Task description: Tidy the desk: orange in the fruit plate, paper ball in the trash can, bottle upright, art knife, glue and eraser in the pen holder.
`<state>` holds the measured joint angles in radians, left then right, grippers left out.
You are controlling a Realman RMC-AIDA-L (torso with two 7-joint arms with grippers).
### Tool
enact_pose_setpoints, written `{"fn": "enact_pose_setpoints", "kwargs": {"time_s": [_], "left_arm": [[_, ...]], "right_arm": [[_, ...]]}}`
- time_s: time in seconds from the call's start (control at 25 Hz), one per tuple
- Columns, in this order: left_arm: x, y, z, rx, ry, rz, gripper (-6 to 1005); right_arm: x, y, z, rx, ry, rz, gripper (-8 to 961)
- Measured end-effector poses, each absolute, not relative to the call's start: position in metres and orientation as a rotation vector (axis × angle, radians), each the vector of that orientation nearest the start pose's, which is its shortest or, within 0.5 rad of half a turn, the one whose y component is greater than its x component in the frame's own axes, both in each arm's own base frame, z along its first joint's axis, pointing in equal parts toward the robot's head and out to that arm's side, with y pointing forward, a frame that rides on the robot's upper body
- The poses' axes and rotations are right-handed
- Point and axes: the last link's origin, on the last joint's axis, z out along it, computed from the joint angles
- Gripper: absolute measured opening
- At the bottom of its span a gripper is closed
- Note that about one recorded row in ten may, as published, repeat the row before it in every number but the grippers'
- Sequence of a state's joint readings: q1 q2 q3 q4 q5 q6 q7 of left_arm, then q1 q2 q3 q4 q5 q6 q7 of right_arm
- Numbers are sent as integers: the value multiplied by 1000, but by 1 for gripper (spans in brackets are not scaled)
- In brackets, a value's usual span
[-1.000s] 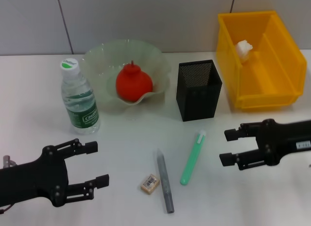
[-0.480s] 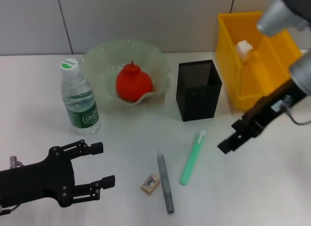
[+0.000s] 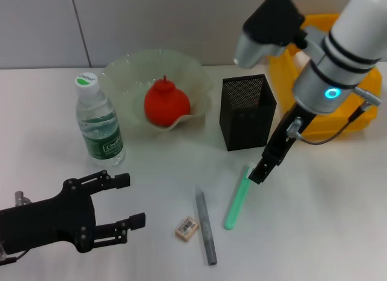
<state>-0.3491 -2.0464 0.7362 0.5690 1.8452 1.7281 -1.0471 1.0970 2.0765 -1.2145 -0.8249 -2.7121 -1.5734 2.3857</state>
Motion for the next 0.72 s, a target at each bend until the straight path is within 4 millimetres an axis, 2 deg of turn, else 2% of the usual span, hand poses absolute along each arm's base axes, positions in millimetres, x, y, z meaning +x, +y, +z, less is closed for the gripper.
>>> {"fn": "enact_pose_setpoints", "kwargs": {"time_s": [0.16,0.2,0.28,0.44,0.48,0.72], "left_arm": [[-294,266,5,-2695,-389,-884,811],[-294,266,4,-2691,-397,-885,811],[-294,266,3,-2690,-404,-887,811],[-294,267,2,-2689,-429,-892,811],[-294,266,1,-2692,-441,-890,811],[-294,263,1,-2700,-465,-902,811]], "right_arm": [[114,407,-35,-2787,589,-804,826],[112,406,-37,-2826,496,-818,826],[111,405,-38,-2852,439,-825,826],[102,400,-41,-2981,125,-835,826],[100,397,-42,-3018,1,-844,826],[87,391,-51,-3086,-391,-878,827]]}}
